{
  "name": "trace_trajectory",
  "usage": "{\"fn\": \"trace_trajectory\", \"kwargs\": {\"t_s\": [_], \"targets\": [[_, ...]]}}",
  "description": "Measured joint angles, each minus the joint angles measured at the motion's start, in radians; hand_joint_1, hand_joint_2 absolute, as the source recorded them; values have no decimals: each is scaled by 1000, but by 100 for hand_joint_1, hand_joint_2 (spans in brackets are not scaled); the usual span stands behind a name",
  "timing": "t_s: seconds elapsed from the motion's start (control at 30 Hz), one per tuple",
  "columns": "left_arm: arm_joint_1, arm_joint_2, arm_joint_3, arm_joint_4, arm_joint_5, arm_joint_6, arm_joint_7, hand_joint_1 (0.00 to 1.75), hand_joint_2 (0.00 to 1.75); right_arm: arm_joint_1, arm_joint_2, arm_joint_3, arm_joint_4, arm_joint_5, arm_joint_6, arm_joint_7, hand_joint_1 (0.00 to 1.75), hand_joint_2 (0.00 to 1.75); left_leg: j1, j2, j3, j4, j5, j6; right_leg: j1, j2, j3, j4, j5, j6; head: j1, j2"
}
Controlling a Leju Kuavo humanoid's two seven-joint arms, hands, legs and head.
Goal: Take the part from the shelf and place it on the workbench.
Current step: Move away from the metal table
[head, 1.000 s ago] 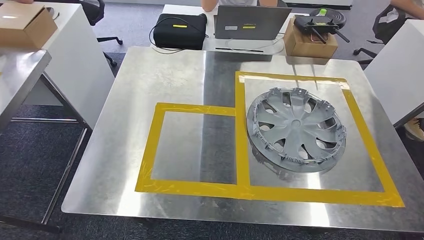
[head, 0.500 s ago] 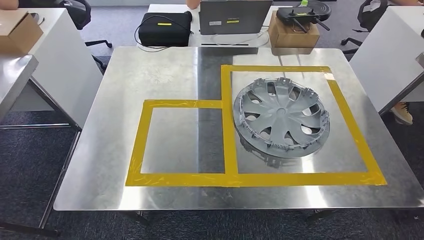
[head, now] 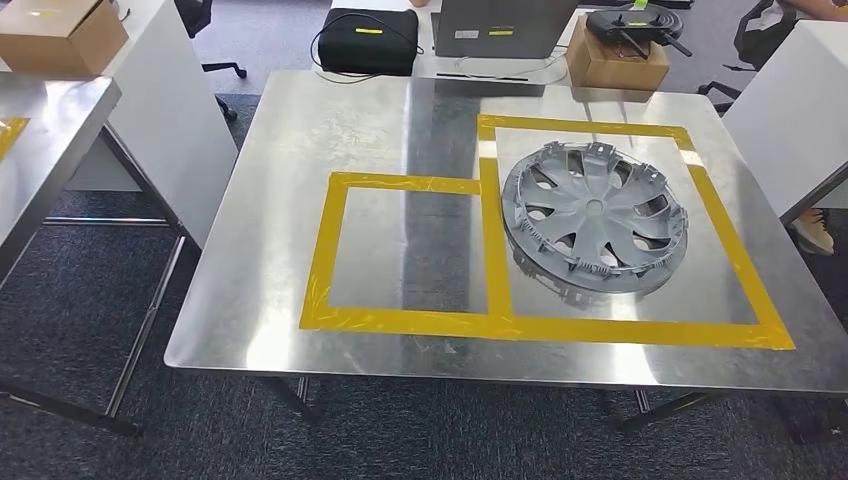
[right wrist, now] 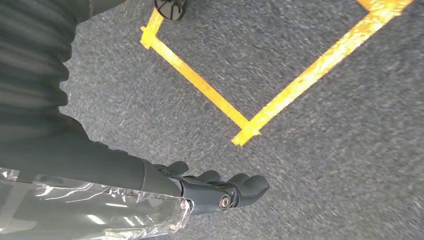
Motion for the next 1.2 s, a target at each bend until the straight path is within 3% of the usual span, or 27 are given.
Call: {"fn": "trace_trajectory", "kwargs": {"t_s": [0.03, 0.07, 0.1, 0.17, 0.23, 0.3, 0.33, 0.37, 0.4, 0.43, 0.5, 0.53, 0.6, 0.63, 0.7, 0.73, 0.77, 0.83, 0.87, 0.9, 0.93, 0.97, 1.03, 1.1, 1.13, 1.2], "targets": [[0, -1, 0, -1, 0, 0, 0, 0, 0, -2, -1, 0, 1, 1, 0, 0, 0, 175, -4, 0, -6, 0, 8, -1, 11, -1, 51, -78, 15, -18, 1, 0], [0, -2, 0, -1, 0, 0, 0, 0, 0, -5, -3, 0, 1, 2, 0, 0, 0, 175, -6, 1, -10, 0, 16, -3, 20, -2, 89, -139, 23, -29, -1, 0], [0, -3, 0, -2, 0, 0, 0, 0, 0, -8, -4, 0, 2, 2, 0, 0, 0, 175, -6, 1, -12, -1, 24, -6, 28, -4, 110, -177, 26, -35, -3, 0], [0, -3, 0, -2, 0, 0, 0, 0, 0, -9, -6, 0, 2, 3, 0, 0, 0, 175, -5, 3, -16, -5, 40, -16, 31, -6, 111, -198, 39, -34, -2, 0], [0, -2, 0, -2, 0, 0, 1, 0, 0, -10, -5, 0, 3, 3, 0, 0, 0, 175, -3, 1, -25, 5, 17, -28, 25, -10, 98, -214, 66, -36, 4, 0], [0, 0, 0, -2, 0, 0, 1, 0, 0, -10, -4, 0, 5, 3, 1, 0, 0, 175, 4, 0, -46, 76, -73, -44, 18, -13, 74, -223, 93, -36, -6, 0], [0, 1, 0, -2, 0, 0, 1, 0, 0, -10, -3, 0, 6, 3, 1, 0, 0, 175, 10, 0, -59, 134, -122, -52, 17, -14, 59, -222, 105, -37, -13, 0], [0, 2, 0, -2, 0, 1, 1, 0, 0, -9, -2, 0, 7, 3, 1, 0, 0, 175, 16, 0, -68, 193, -153, -59, 15, -15, 42, -220, 116, -34, -18, 0], [0, 3, 0, -2, 0, 1, 1, 0, 0, -9, -1, 0, 8, 3, 2, 0, 0, 175, 22, 0, -68, 236, -157, -67, 12, -15, 23, -215, 127, -30, -21, 0], [0, 5, 0, -2, 0, 1, 1, 0, 0, -9, 0, 0, 8, 3, 2, 0, 0, 175, 26, 1, -55, 250, -137, -75, 8, -16, 3, -206, 136, -25, -23, 0], [0, 6, 0, -2, 0, 1, 1, 0, 0, -9, 2, 0, 8, 3, 4, 0, 0, 175, 37, 3, 18, 182, -79, -91, -3, -16, -38, -180, 149, -13, -27, 0], [-1, 6, 0, -3, 0, 1, 1, 0, 0, -10, 1, 0, 8, 3, 4, -1, 0, 175, 41, 4, 69, 117, -75, -99, -7, -15, -57, -162, 152, -6, -35, 0], [-3, 5, 0, -3, 0, 1, 1, 0, 0, -10, 1, 0, 9, 3, 5, -2, 0, 175, 43, 3, 133, 16, -103, -93, -8, -13, -82, -135, 159, 8, -44, 0], [-4, 5, 0, -4, 0, 1, 1, 0, 0, -10, 1, 0, 9, 3, 5, -3, 0, 175, 39, 2, 141, -4, -115, -83, -8, -13, -87, -130, 165, 14, -46, 0], [-4, 6, 0, -4, 1, 1, 1, 0, 0, -6, 2, 0, 10, 3, 5, -4, 0, 175, 37, 1, 127, -6, -106, -55, -12, -12, -92, -129, 172, 25, -41, 0], [-4, 6, 0, -4, 1, 1, 2, 0, 0, -3, 2, 0, 10, 3, 5, -4, 0, 175, 36, 1, 117, -6, -96, -44, -14, -12, -97, -120, 153, 31, -39, 0], [-5, 6, 0, -4, 2, 1, 2, 0, 0, 0, 2, 0, 11, 3, 6, -4, 0, 175, 36, 1, 105, -7, -84, -33, -16, -12, -105, -94, 116, 36, -36, 0], [-5, 6, 0, -4, 2, 1, 2, 0, 0, 2, 3, 0, 11, 3, 6, -4, 0, 87, 33, -1, 78, -7, -60, -23, -17, -10, -126, 11, 9, 43, -24, 0], [-5, 6, 0, -4, 2, 1, 2, 0, 0, 1, 3, 0, 11, 3, 6, -4, 0, 44, 30, -1, 63, -6, -48, -21, -17, -10, -133, 72, -30, 44, -18, 0], [-5, 6, 0, -4, 2, 1, 2, 0, 0, 0, 3, 0, 12, 3, 6, -4, 0, 0, 27, -1, 48, -5, -36, -20, -17, -9, -134, 120, -46, 43, -13, 0], [-5, 6, 0, -4, 2, 1, 2, 0, 0, 0, 4, 0, 12, 3, 7, -4, 0, 0, 24, -1, 32, -5, -24, -19, -16, -9, -122, 141, -39, 39, -8, 0], [-5, 6, 0, -3, 2, 2, 2, 0, 0, 0, 5, 0, 13, 3, 7, -4, 0, 0, 21, -1, 19, -4, -13, -19, -14, -8, -94, 125, -13, 33, -4, 0], [-5, 5, 0, -4, 2, 2, 2, 0, 0, -3, 4, 0, 14, 3, 8, -4, 0, 0, 15, -1, -2, -4, 7, -21, -5, -6, 6, 2, 37, 11, 2, 0], [-6, 4, 0, -4, 2, 1, 2, 0, 0, -9, 2, 0, 15, 3, 8, -6, 0, 0, 13, 2, -12, -5, 25, -28, 6, -4, 99, -141, 37, -8, 1, 0], [-6, 3, 0, -4, 2, 1, 3, 0, 0, -12, 2, 0, 15, 3, 8, -8, 0, 0, 14, 4, -15, -6, 34, -33, 11, -4, 121, -181, 30, -13, -2, 0], [-6, 4, 0, -4, 3, 1, 4, 0, 0, -12, 1, 0, 15, 4, 9, -8, 0, 0, 16, 6, -20, -12, 53, -45, 14, -4, 121, -206, 36, -17, -6, 0]]}}
